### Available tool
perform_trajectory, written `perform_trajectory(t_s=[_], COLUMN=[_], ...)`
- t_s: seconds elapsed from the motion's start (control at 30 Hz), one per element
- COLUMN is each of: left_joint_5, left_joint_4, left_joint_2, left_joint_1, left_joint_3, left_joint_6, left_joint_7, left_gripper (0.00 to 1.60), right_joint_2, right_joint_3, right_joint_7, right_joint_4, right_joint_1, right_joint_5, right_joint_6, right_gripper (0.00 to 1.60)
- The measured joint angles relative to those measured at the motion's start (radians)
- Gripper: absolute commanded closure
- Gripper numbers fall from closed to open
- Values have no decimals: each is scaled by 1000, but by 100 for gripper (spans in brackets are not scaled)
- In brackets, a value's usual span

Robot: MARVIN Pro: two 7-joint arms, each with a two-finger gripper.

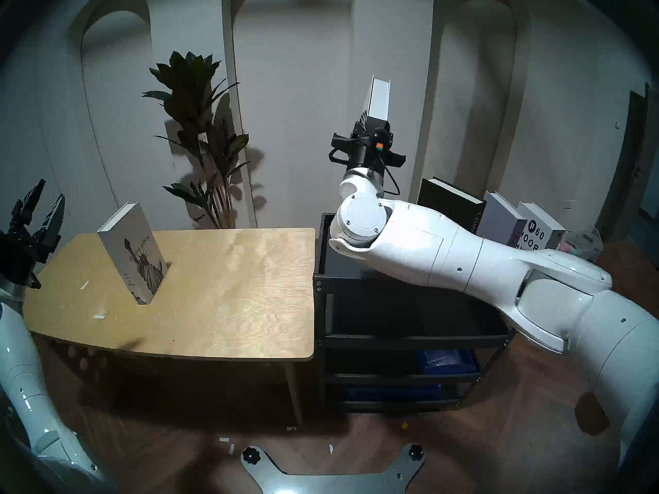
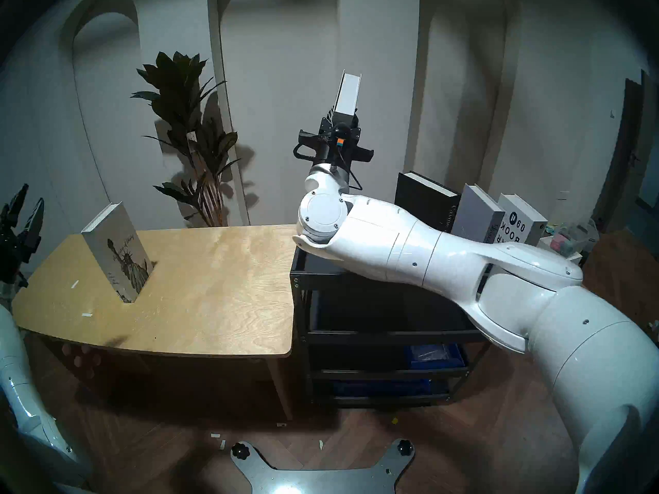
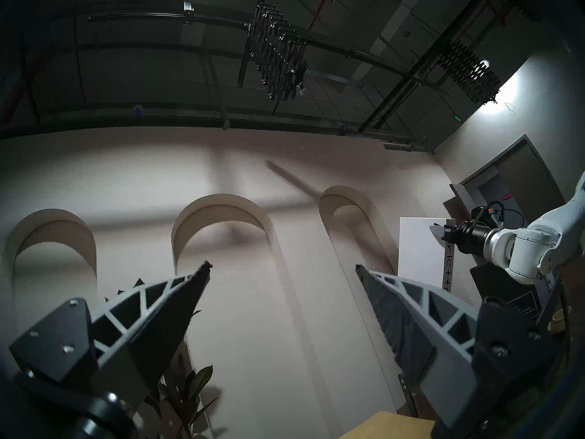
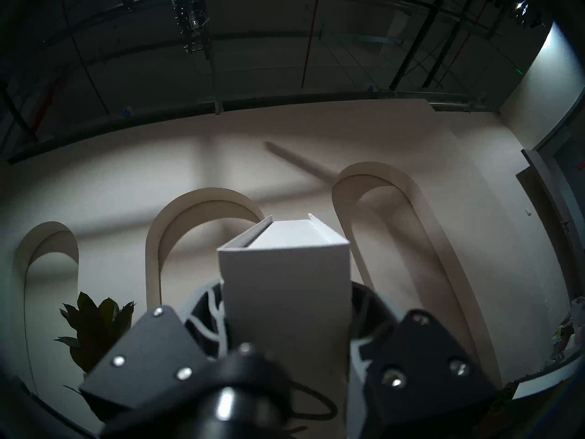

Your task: Move the books from the display table onto the shelf, standing them upright with spines facing out and tallest at one end

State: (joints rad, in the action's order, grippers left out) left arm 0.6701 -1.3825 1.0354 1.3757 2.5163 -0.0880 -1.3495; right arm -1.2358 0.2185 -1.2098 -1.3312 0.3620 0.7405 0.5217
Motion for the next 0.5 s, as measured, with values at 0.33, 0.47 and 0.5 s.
perform_trajectory(t_s=[0.33, 0.47, 0.5], left_joint_5=[0, 0, 0], left_joint_4=[0, 0, 0], left_joint_2=[1, 1, 1], left_joint_1=[0, 0, 0], left_joint_3=[0, 1, 1], left_joint_6=[0, 0, 0], left_joint_7=[0, 0, 0], left_gripper=[0, 0, 0], right_joint_2=[101, 152, 164], right_joint_3=[-7, -12, -13], right_joint_7=[65, 97, 106], right_joint_4=[-146, -210, -225], right_joint_1=[2, 3, 3], right_joint_5=[58, 91, 101], right_joint_6=[-37, -59, -65], right_gripper=[160, 160, 160])
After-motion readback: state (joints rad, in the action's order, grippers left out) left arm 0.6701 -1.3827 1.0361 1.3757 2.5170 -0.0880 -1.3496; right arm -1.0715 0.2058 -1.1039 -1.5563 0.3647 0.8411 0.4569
